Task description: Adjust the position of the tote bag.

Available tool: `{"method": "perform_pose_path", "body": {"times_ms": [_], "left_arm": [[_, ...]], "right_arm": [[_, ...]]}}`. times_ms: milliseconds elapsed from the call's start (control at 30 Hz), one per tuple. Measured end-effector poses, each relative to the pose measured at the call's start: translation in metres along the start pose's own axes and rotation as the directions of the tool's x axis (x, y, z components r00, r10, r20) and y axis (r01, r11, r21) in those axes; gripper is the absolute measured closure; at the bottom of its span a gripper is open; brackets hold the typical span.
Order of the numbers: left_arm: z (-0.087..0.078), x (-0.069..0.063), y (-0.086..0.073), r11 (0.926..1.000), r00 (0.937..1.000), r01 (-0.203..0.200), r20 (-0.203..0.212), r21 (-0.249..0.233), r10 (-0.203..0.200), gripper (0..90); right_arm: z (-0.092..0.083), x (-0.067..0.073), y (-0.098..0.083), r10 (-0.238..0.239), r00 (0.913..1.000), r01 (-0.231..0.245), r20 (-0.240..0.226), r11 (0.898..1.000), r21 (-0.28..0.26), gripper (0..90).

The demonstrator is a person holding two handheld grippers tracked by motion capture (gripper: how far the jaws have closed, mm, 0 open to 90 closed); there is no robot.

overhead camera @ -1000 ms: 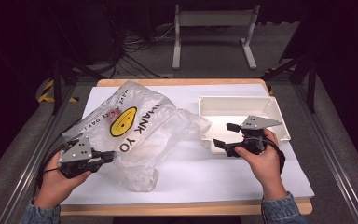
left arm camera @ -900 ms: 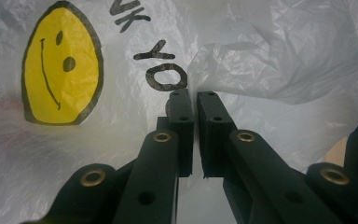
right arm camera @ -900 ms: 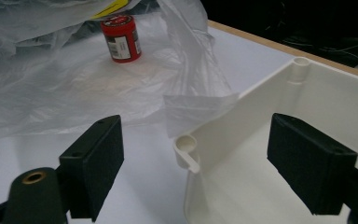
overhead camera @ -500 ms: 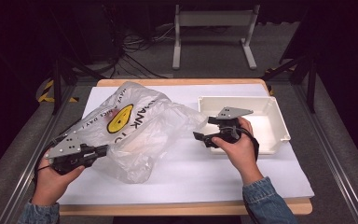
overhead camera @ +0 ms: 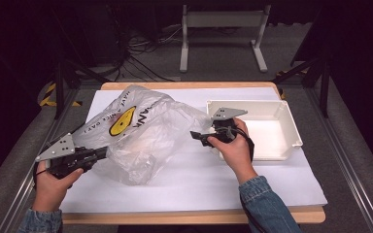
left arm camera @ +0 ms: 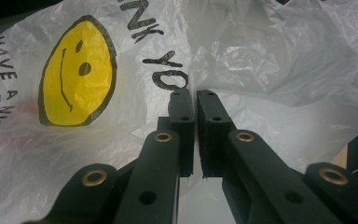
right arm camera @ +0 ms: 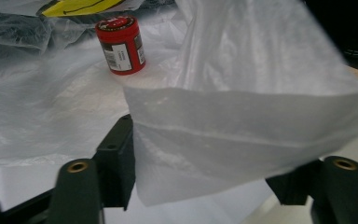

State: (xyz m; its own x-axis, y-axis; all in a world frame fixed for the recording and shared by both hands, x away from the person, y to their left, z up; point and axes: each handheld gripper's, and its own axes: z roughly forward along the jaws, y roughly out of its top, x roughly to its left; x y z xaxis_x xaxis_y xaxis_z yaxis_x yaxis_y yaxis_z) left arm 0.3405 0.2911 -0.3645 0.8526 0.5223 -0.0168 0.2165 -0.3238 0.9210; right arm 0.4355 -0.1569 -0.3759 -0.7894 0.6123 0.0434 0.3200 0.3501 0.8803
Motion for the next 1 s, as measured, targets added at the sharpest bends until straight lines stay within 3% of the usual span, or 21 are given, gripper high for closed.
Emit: {"method": "perform_pose_path", "body": {"times_ms": [67, 200, 233, 300, 367, 600, 1000], "left_arm": [[-0.001, 0.001, -0.001, 1.0000, 1.0000, 0.007, 0.000, -0.007, -0.007, 86.3], [-0.002, 0.003, -0.002, 0.9997, 0.9998, 0.018, 0.008, -0.019, -0.018, 86.3], [-0.002, 0.003, -0.002, 0.9997, 0.9998, 0.018, 0.008, -0.019, -0.018, 86.3], [-0.002, 0.003, -0.002, 0.9997, 0.9998, 0.015, 0.010, -0.021, -0.015, 86.3], [-0.003, 0.003, -0.002, 0.9996, 0.9998, 0.016, 0.009, -0.023, -0.016, 86.3], [-0.004, 0.000, 0.001, 0.9994, 0.9998, 0.006, 0.017, -0.034, -0.005, 86.5], [-0.011, -0.009, 0.013, 0.9985, 0.9984, -0.029, 0.048, -0.047, 0.031, 86.6]], "right_arm": [[0.003, 0.001, 0.001, -0.016, 0.9999, 0.016, 0.000, 1.000, 0.013, 55.8], [0.007, 0.003, 0.005, -0.013, 0.9999, 0.013, -0.010, 1.000, -0.012, 73.4], [0.007, 0.003, 0.005, -0.013, 0.9999, 0.013, -0.010, 1.000, -0.012, 73.4], [0.008, 0.004, 0.006, -0.015, 0.9999, 0.015, -0.005, 1.000, -0.009, 85.1], [0.007, 0.005, 0.006, -0.020, 0.9998, 0.020, 0.004, 1.000, -0.014, 89.6], [-0.009, 0.016, 0.010, -0.025, 0.9992, 0.024, -0.030, 0.999, -0.034, 90.0], [-0.061, 0.055, 0.014, -0.077, 0.9944, 0.075, -0.072, 0.997, -0.033, 90.0]]}}
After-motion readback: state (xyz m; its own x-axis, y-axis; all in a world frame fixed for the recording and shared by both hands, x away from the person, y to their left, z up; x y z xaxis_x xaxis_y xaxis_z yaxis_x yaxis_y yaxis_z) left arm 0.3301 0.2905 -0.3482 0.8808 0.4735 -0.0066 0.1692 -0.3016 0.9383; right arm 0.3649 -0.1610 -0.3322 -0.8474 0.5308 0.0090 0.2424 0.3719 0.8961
